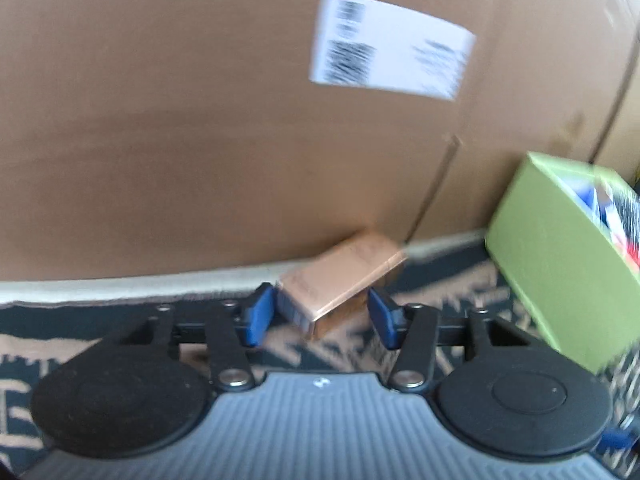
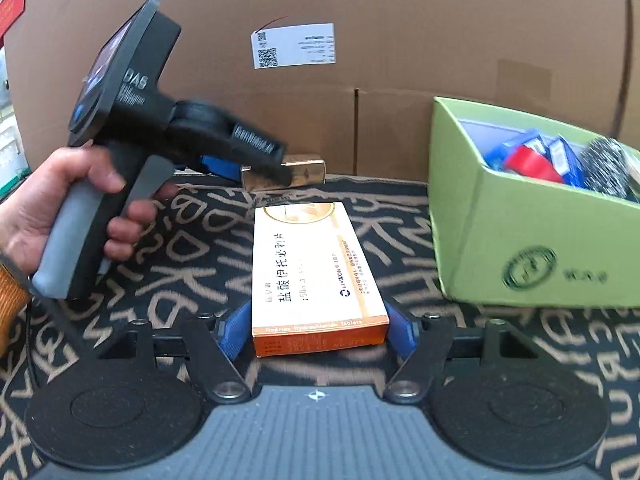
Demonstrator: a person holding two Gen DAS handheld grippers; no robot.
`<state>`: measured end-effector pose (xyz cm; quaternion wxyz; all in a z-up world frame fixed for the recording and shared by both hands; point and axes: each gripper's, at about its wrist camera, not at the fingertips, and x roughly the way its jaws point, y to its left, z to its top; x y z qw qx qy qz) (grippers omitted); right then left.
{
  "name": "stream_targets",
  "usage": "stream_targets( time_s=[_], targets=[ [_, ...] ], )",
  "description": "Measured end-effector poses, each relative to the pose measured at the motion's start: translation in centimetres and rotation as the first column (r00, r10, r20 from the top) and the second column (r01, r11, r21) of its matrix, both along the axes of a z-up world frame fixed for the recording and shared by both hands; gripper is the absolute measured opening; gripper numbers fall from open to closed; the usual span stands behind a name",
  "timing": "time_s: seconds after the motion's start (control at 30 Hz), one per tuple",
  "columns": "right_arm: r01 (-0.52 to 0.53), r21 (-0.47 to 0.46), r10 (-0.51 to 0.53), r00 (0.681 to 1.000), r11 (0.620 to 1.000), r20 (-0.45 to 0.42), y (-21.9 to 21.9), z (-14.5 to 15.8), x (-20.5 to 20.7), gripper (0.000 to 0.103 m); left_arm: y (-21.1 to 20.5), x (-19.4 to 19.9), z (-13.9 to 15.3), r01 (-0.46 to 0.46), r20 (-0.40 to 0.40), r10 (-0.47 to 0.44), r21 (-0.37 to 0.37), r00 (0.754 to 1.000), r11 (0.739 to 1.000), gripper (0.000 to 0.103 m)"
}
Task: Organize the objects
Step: 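Grasp the white-orange medicine box with the right tool while the left tool grasps the copper box, then carry the medicine box into the lime-green box with right tool while left carries copper box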
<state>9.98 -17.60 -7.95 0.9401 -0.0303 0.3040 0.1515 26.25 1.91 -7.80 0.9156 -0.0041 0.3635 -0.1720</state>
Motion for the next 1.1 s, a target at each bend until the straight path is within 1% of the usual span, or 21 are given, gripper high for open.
stream_targets(
  time_s=[0.13, 0.17, 0.2, 0.23, 0.3, 0.33, 0.37, 0.43, 0.47, 0.53, 0.57, 0.63, 0.67, 0.7, 0.73, 0.77, 0.8, 0.87, 0.93, 0.97, 1.1],
  targets=[
    [-0.001, 0.017, 0.001, 1.000, 1.000, -0.008, -1.2, 0.0, -1.6, 0.073, -1.0, -3.1, -0.1, 0.038, 0.038, -0.041, 0.077, 0.998, 0.996, 0.050],
    [0.003, 0.025, -0.003, 1.000, 1.000, -0.011, -1.7, 0.0, -1.9, 0.073, -1.3, -3.9, -0.1, 0.051, 0.037, -0.054, 0.090, 0.998, 0.995, 0.050],
    [0.013, 0.032, -0.013, 1.000, 0.999, -0.015, -2.3, 0.0, -2.4, 0.073, -1.6, -4.7, -0.1, 0.066, 0.030, -0.069, 0.089, 0.997, 0.994, 0.050],
    [0.023, 0.038, -0.022, 1.000, 0.999, -0.018, -2.9, 0.0, -2.9, 0.073, -1.3, -4.3, 0.2, 0.080, 0.020, -0.082, 0.081, 0.996, 0.994, 0.051],
    [0.043, 0.045, -0.042, 0.999, 0.998, -0.020, -4.0, -0.1, -3.8, 0.073, -1.2, -4.9, 0.6, 0.091, 0.015, -0.092, 0.077, 0.996, 0.993, 0.063],
    [0.048, 0.047, -0.047, 0.999, 0.998, -0.020, -4.5, -0.1, -4.2, 0.073, -1.3, -4.9, 0.8, 0.072, 0.025, -0.074, 0.088, 0.997, 0.993, 0.079],
    [0.055, 0.050, -0.054, 0.998, 0.997, -0.018, -4.9, -0.1, -4.6, 0.073, -1.3, -4.3, 1.6, 0.036, 0.048, -0.041, 0.105, 0.998, 0.994, 0.090],
    [0.065, 0.058, -0.064, 0.998, 0.996, -0.015, -5.4, -0.2, -5.2, 0.073, -1.8, -3.5, 1.8, -0.028, 0.097, 0.016, 0.119, 0.995, 0.992, 0.092],
    [0.065, 0.064, -0.064, 0.998, 0.996, -0.014, -5.6, -0.3, -5.4, 0.073, -2.0, -3.0, 2.1, -0.034, 0.105, 0.022, 0.121, 0.994, 0.992, 0.093],
    [0.066, 0.076, -0.065, 0.998, 0.995, -0.013, -6.0, -0.4, -5.7, 0.073, -2.7, -1.1, 2.0, -0.051, 0.128, 0.031, 0.154, 0.991, 0.987, 0.094],
    [0.064, 0.082, -0.064, 0.998, 0.995, -0.014, -6.2, -0.4, -5.7, 0.073, -3.2, -0.2, 1.8, -0.065, 0.136, 0.040, 0.181, 0.990, 0.981, 0.094],
    [0.064, 0.094, -0.063, 0.998, 0.994, -0.016, -6.5, -0.4, -5.9, 0.073, -3.8, 1.4, 1.0, -0.088, 0.120, 0.063, 0.219, 0.991, 0.972, 0.094],
    [0.063, 0.101, -0.062, 0.998, 0.993, -0.017, -6.7, -0.4, -5.9, 0.073, -3.6, 1.8, 0.8, -0.084, 0.103, 0.062, 0.223, 0.993, 0.971, 0.090],
    [0.063, 0.109, -0.061, 0.998, 0.992, -0.018, -6.8, -0.4, -5.9, 0.073, -3.8, 2.1, 0.4, -0.068, 0.084, 0.051, 0.222, 0.995, 0.973, 0.083],
    [0.062, 0.113, -0.061, 0.998, 0.992, -0.019, -6.8, -0.3, -5.9, 0.073, -3.7, 2.2, 0.1, -0.043, 0.053, 0.032, 0.220, 0.998, 0.974, 0.056],
    [0.062, 0.113, -0.060, 0.998, 0.992, -0.019, -6.8, -0.3, -5.9, 0.073, -3.5, 2.0, 0.0, -0.023, 0.045, 0.015, 0.183, 0.999, 0.983, 0.047],
    [0.061, 0.111, -0.059, 0.998, 0.992, -0.019, -6.7, -0.3, -5.9, 0.074, -3.3, 1.5, 0.1, -0.016, 0.029, 0.011, 0.165, 1.000, 0.986, 0.043],
    [0.060, 0.103, -0.059, 0.998, 0.993, -0.017, -6.6, -0.3, -6.0, 0.073, -3.1, 0.5, 0.5, 0.000, 0.002, 0.000, 0.139, 1.000, 0.990, 0.030],
    [0.053, 0.086, -0.052, 0.999, 0.995, -0.016, -6.5, -0.2, -6.3, 0.073, -2.9, -1.1, 0.8, 0.016, -0.025, -0.013, 0.135, 1.000, 0.991, 0.030],
    [0.050, 0.080, -0.049, 0.999, 0.996, -0.016, -6.5, -0.2, -6.5, 0.073, -2.9, -2.2, 0.9, 0.039, -0.035, -0.034, 0.139, 0.999, 0.989, 0.030],
    [0.037, 0.057, -0.036, 0.999, 0.998, -0.017, -6.6, -0.2, -7.7, 0.073, -3.3, -7.3, 1.2, 0.164, -0.045, -0.159, 0.174, 0.986, 0.971, 0.031]
  ],
)
